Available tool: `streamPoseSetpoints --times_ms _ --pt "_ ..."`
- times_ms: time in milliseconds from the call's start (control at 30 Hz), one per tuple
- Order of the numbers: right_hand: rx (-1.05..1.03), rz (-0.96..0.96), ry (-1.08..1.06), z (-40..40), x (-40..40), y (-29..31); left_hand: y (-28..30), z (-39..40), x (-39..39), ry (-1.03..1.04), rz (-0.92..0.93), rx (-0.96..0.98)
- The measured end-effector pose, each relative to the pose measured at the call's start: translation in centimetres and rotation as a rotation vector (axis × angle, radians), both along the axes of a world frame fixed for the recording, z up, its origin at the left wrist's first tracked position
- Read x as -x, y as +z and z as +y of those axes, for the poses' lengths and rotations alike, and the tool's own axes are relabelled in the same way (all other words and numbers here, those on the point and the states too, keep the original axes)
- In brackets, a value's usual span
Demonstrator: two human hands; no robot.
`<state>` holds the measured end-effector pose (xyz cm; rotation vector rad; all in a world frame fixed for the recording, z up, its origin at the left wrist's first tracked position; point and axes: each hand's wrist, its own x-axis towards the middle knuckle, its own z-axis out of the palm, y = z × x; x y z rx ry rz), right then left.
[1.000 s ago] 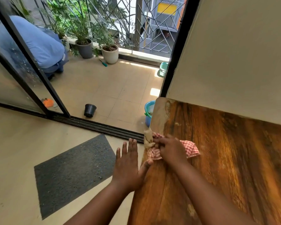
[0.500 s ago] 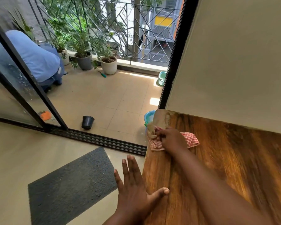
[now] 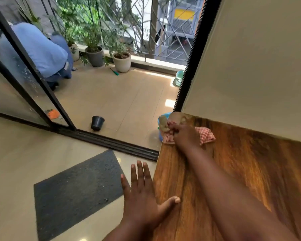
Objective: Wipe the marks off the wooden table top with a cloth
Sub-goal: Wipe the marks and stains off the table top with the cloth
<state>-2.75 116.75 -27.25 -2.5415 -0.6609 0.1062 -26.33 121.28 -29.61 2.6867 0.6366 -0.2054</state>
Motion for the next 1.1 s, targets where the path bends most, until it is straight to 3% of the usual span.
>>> streamPoseSetpoints --times_ms 67,233,500,700,800,967,1100 --pt "-0.050 0.054 0.049 0.1 1.5 -0.4 -0.1 0.0 0.3 0.010 0.022 0.009" --pt "-0.014 0.117 0.400 -5.4 3.7 -0.7 -0.1 0.0 0.4 0.037 0.031 0.026" --pt "-0.035 0.018 -0.013 0.6 -5.5 -1.0 -0.6 0.1 0.3 0.031 0.024 0.038" --pt "-0.018 0.083 0.288 -3.3 -3.6 -0.9 -0.1 0.0 0.4 0.043 0.041 0.042" --pt "-0.010 0.023 0.163 -3.8 -5.5 -0.4 0.0 -0.1 0.5 0.046 0.043 0.040" --pt "0.080 -0.181 -0.077 2.0 -6.7 -1.0 0.0 -0.1 0.3 0.060 0.047 0.013" --pt "0.100 -0.142 -0.016 2.4 -7.1 -1.4 0.1 -0.1 0.5 0.050 0.049 0.000"
